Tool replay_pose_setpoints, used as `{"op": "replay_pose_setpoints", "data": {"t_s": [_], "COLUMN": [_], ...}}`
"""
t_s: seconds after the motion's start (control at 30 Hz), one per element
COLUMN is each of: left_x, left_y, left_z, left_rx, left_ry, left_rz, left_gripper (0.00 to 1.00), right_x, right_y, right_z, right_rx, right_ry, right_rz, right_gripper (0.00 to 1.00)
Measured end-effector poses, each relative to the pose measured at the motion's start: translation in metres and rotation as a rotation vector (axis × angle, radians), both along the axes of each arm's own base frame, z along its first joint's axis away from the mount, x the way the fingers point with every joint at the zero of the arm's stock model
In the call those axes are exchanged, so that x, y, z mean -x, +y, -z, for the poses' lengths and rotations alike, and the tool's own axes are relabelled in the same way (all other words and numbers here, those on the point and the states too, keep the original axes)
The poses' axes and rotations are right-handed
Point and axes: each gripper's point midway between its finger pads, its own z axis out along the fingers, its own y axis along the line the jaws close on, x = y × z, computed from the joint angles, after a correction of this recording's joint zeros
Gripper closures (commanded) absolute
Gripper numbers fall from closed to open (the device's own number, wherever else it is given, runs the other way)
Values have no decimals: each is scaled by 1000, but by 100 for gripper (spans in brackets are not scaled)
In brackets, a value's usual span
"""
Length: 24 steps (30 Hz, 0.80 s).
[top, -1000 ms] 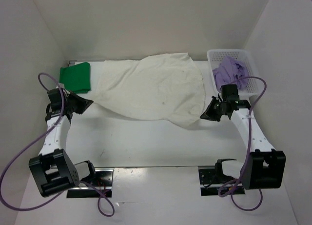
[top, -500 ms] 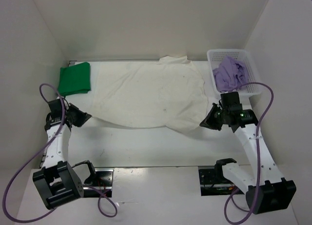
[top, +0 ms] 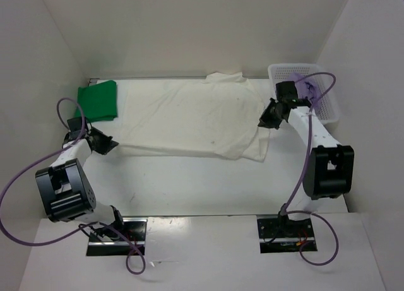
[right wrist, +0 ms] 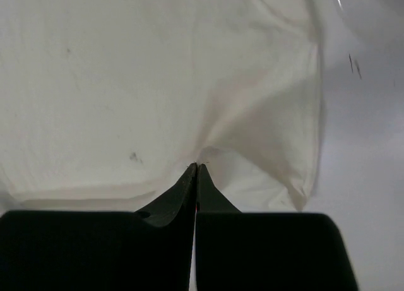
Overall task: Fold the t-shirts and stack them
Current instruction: Fold the flattened tshirt in 1/3 of the way
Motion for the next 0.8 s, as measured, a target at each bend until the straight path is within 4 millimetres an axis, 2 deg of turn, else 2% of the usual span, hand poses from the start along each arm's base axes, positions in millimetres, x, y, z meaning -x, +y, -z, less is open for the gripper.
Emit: {"op": "replay_pose_setpoints", "data": {"t_s": [0.13,0.27,0.53,0.67,0.73,0.8], "left_x": [-19,-35,-53,-75,-86,-93], "left_y": [3,6,11,12,11,7], "left_z": [-2,-3,11,7,10,17], "left_rx": [-7,-9,13,12,13,16], "left_ry": [-20,-40,-17,-48,-52,-49], "left_rz": [10,4,-16,-16,-11,2], "left_gripper": [100,100,100,100,100,95], "right_x": [-54,-95,-157,-189,-202,-210], "right_y": [-3,-5,-4,-4,-4,-6], "right_z": [-11,-18,-13,-9,-3,4], "right_rx": [27,45,60,68,73,83], "right_ry": [-69,-121,-160,-182,-185,-181], "right_rz": [4,1,-8,-11,-11,-7], "right_gripper": [100,100,100,100,100,100]}}
